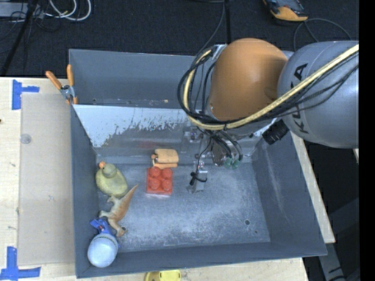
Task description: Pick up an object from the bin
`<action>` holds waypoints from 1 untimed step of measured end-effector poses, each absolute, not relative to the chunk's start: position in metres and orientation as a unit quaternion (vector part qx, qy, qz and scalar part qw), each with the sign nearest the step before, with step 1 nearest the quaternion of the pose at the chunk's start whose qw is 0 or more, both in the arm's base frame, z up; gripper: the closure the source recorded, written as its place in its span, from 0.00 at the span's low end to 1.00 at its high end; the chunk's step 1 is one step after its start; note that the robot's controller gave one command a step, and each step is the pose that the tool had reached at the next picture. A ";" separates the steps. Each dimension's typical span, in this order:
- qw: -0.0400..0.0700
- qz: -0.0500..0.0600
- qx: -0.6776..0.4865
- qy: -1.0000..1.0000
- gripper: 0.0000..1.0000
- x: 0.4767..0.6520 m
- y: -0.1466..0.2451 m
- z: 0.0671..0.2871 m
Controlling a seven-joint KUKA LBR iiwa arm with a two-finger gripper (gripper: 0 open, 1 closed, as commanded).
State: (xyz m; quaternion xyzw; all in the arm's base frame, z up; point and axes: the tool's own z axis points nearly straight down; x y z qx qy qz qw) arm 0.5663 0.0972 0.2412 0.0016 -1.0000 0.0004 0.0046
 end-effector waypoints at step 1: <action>0.001 0.000 0.000 -1.000 0.00 0.568 0.097 0.246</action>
Offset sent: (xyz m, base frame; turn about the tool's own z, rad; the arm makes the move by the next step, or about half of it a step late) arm 0.0176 0.0379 -0.1189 -0.2498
